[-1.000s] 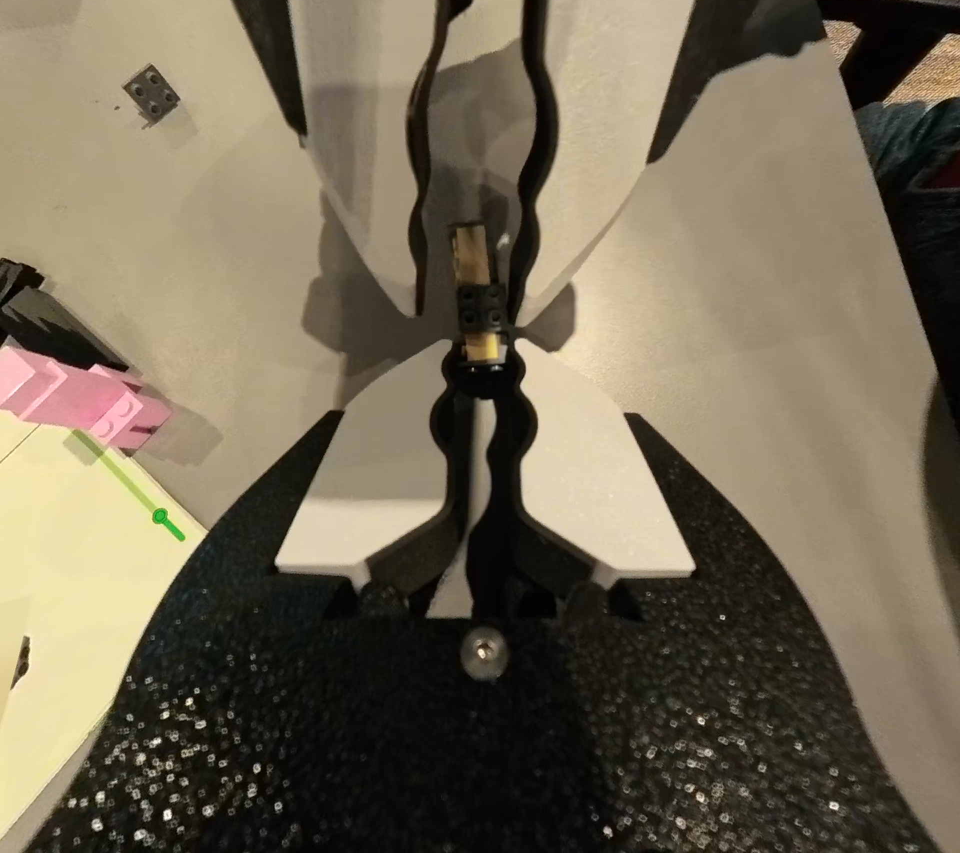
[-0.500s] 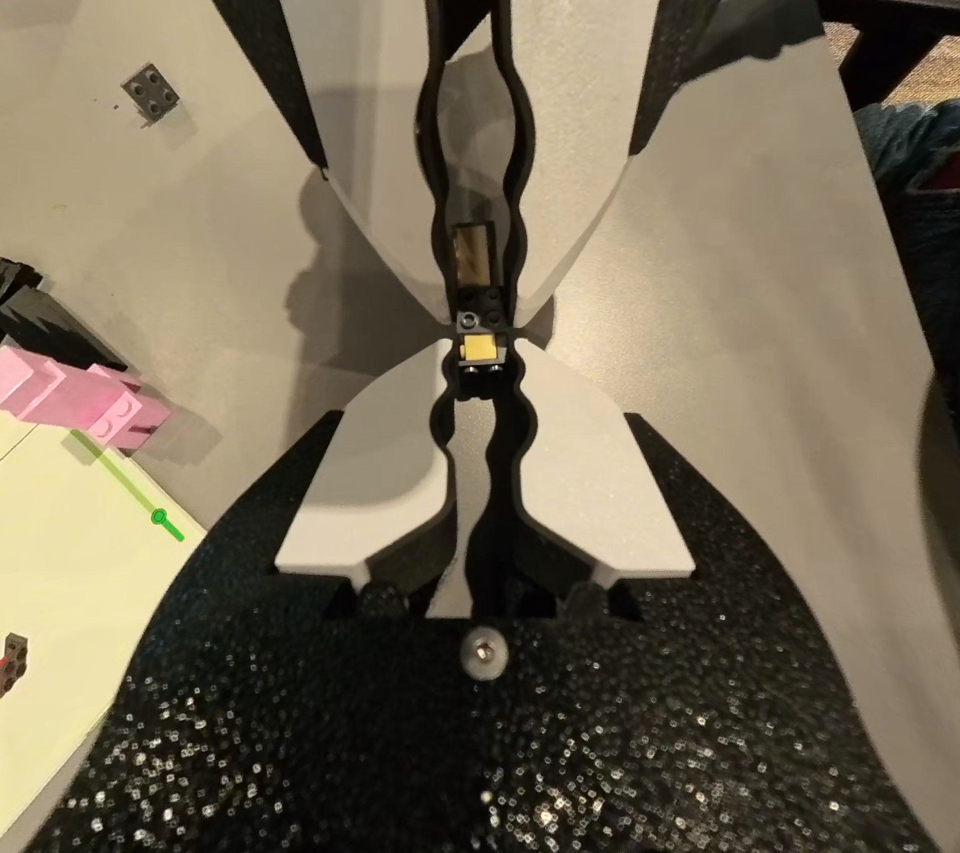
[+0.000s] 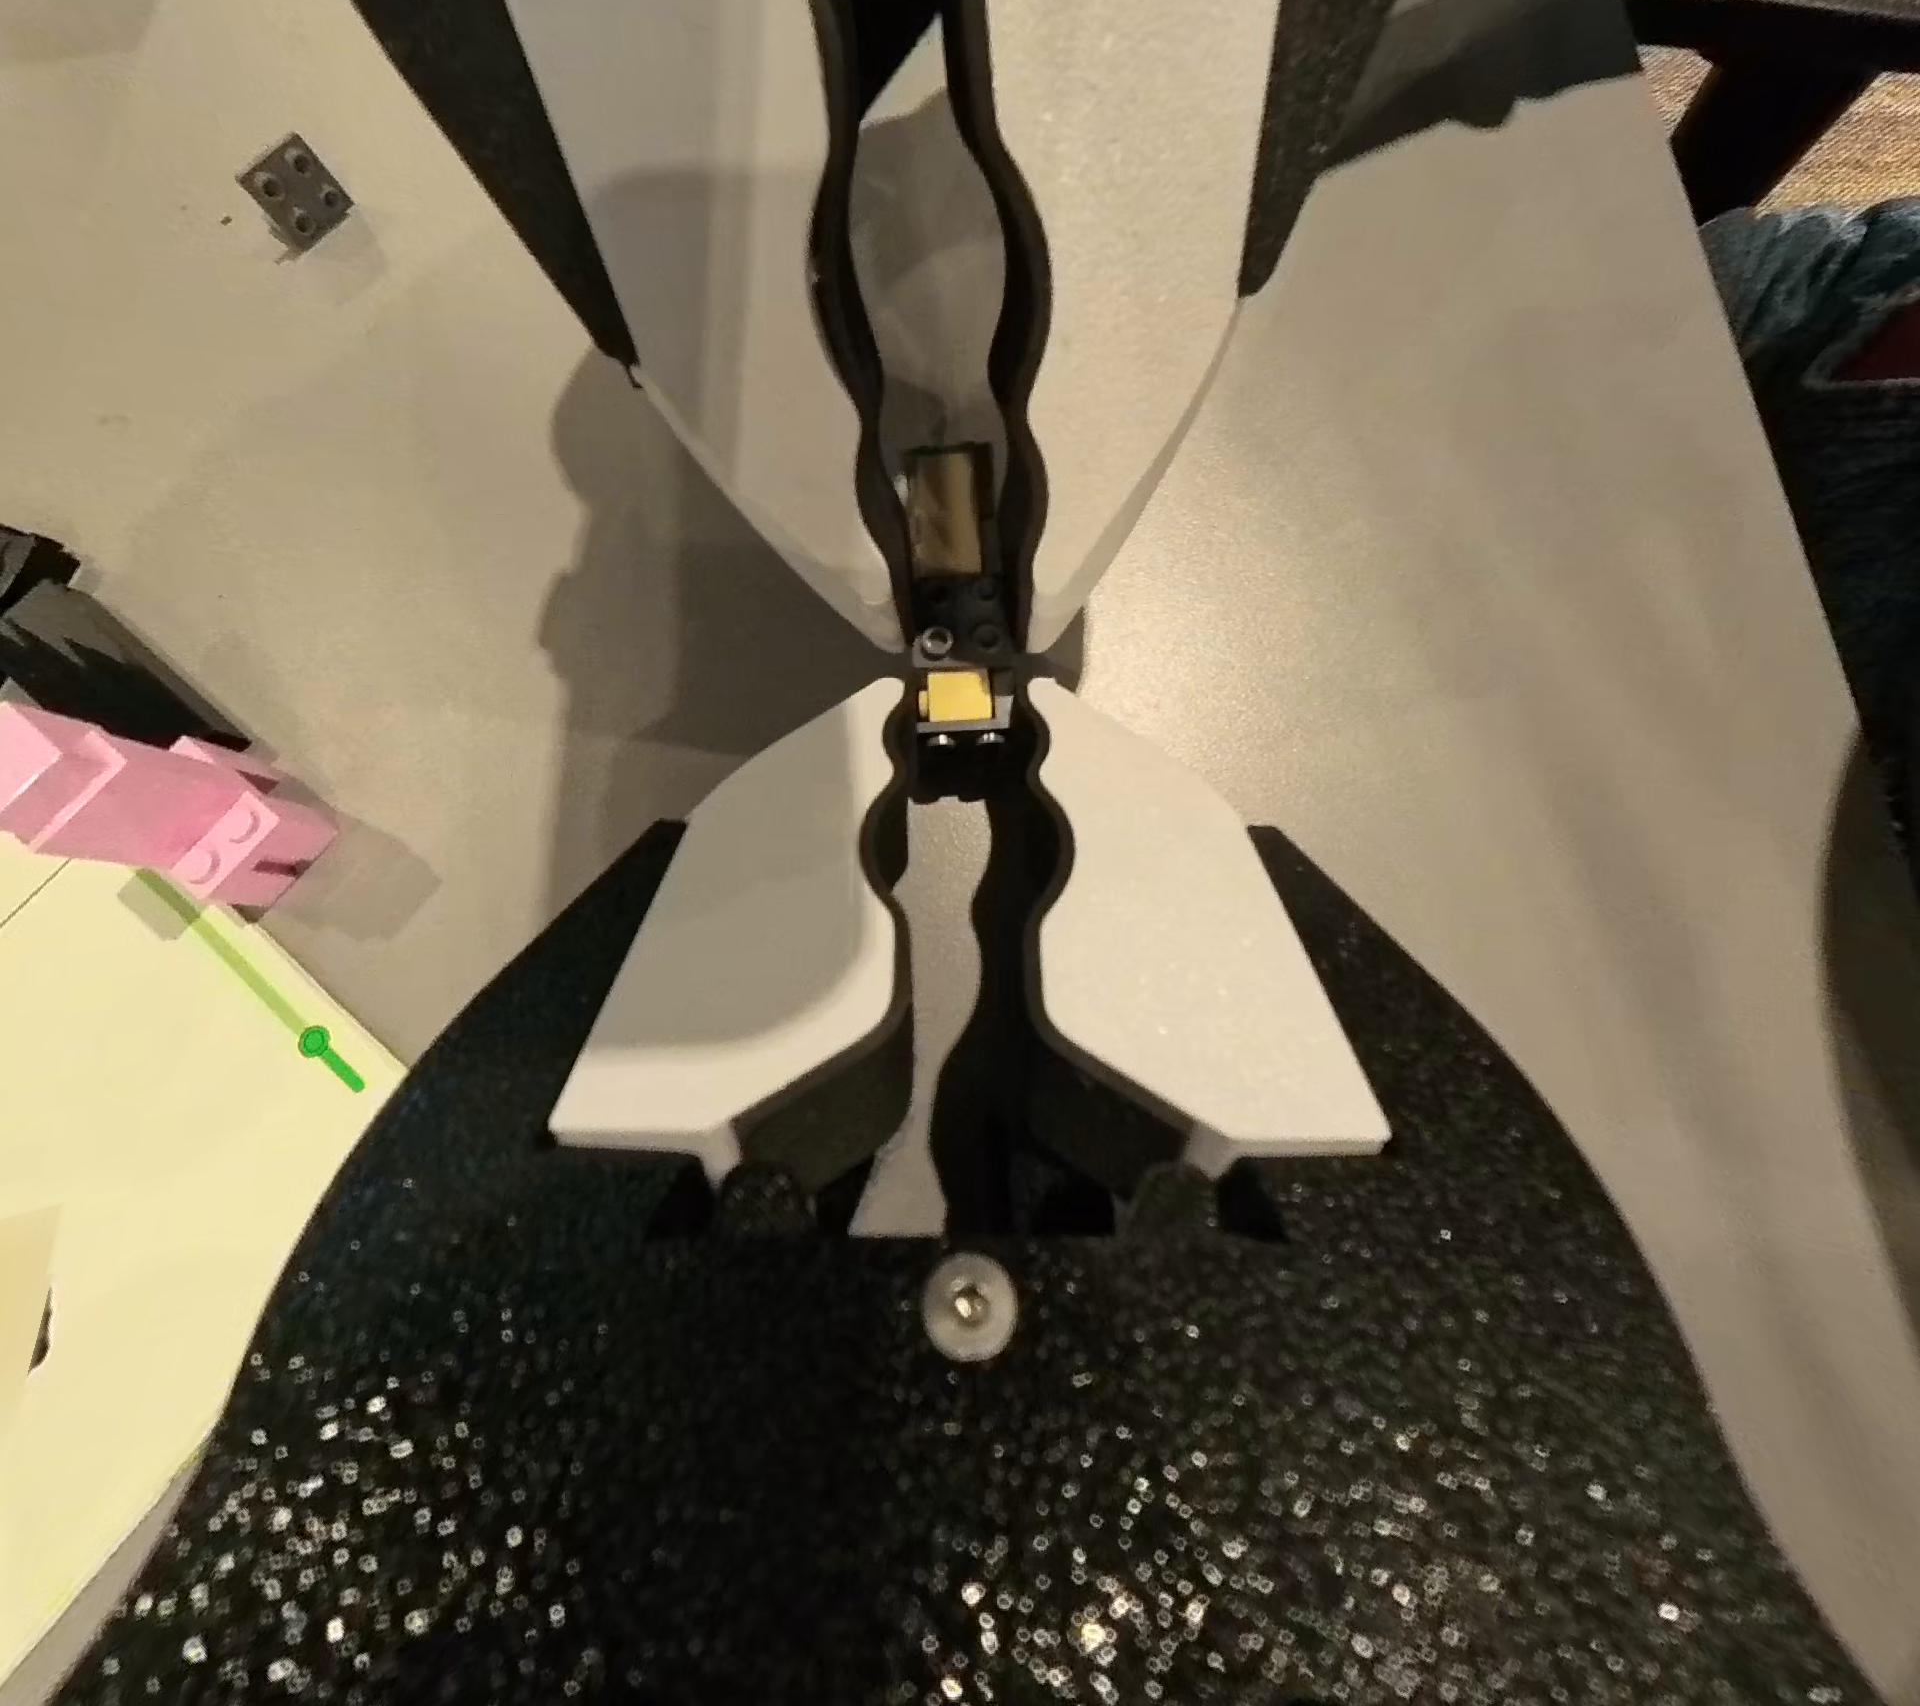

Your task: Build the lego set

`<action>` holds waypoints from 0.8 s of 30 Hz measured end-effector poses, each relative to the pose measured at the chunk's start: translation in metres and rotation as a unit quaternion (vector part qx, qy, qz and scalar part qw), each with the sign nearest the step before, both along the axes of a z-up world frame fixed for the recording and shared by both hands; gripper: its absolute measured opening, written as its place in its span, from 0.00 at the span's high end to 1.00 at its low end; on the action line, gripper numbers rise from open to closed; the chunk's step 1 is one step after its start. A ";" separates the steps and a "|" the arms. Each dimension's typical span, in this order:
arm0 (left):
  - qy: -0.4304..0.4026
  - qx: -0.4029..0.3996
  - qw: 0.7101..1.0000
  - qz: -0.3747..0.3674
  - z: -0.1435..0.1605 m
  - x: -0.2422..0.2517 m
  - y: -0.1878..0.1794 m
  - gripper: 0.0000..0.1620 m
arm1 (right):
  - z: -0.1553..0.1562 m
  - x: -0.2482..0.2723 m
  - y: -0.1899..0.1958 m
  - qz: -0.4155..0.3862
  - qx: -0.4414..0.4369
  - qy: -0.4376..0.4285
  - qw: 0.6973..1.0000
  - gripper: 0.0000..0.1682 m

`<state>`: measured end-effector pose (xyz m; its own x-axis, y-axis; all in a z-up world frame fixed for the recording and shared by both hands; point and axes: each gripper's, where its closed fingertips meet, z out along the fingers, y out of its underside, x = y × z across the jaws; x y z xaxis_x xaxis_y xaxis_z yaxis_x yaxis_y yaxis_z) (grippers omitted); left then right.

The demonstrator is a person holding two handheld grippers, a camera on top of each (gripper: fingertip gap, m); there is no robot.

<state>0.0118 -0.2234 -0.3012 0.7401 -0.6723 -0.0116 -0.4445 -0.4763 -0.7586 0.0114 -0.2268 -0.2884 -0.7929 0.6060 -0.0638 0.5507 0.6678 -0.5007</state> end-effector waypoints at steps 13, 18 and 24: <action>0.001 0.001 1.000 -0.018 0.000 0.003 -0.007 0.88 | 0.000 0.003 -0.006 0.041 -0.018 0.017 0.999 0.91; 0.006 0.004 1.000 -0.016 0.000 0.002 -0.007 0.90 | 0.001 0.002 -0.005 0.025 -0.021 0.017 0.999 0.91; 0.005 0.004 1.000 -0.009 0.000 0.002 -0.006 0.90 | 0.002 -0.001 -0.002 0.013 -0.013 0.044 0.999 0.87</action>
<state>0.0134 -0.2292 -0.3015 0.7276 -0.6856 -0.0237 -0.4606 -0.4626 -0.7576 0.0102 -0.2287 -0.2865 -0.8115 0.5842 -0.0086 0.4861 0.6670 -0.5647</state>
